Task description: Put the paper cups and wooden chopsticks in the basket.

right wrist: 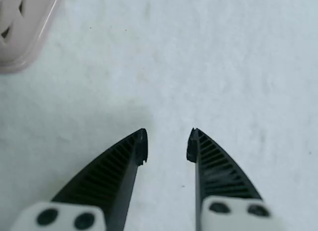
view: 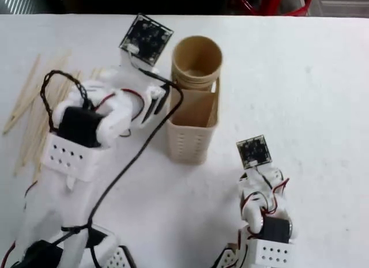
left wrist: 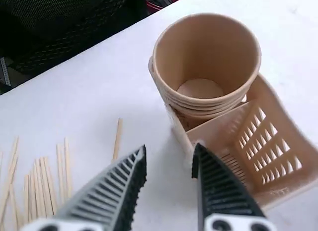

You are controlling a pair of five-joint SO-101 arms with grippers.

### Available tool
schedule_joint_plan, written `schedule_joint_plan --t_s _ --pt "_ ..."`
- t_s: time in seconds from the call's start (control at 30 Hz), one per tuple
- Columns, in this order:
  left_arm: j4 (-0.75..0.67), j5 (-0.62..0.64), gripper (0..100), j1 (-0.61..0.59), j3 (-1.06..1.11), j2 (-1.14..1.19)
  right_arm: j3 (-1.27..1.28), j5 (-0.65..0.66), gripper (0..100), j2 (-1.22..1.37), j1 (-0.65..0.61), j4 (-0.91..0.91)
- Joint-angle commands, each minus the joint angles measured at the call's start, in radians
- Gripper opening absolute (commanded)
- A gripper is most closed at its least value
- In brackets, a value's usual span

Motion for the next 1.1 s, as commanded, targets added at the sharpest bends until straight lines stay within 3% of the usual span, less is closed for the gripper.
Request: schedule_joint_plan --t_s 0.0,0.33,0.67,0.8,1.07 --pt "0.003 0.008 17 -0.004 0.003 -0.002 0.006 -0.009 14.4 -0.008 -0.004 -0.021" --pt "-0.026 0.008 17 0.018 0.091 0.128 0.006 -0.009 14.4 -0.008 -0.004 -0.021" --pt "-0.021 0.028 24 0.062 -0.021 -0.061 0.006 -0.009 14.4 -0.008 -0.004 -0.021" --pt "-0.043 0.031 22 0.073 0.078 -0.064 0.006 -0.009 14.4 -0.008 -0.004 -0.021" --pt "-0.249 0.028 22 0.042 0.377 -0.064 0.006 -0.009 14.4 -0.008 -0.004 -0.021"
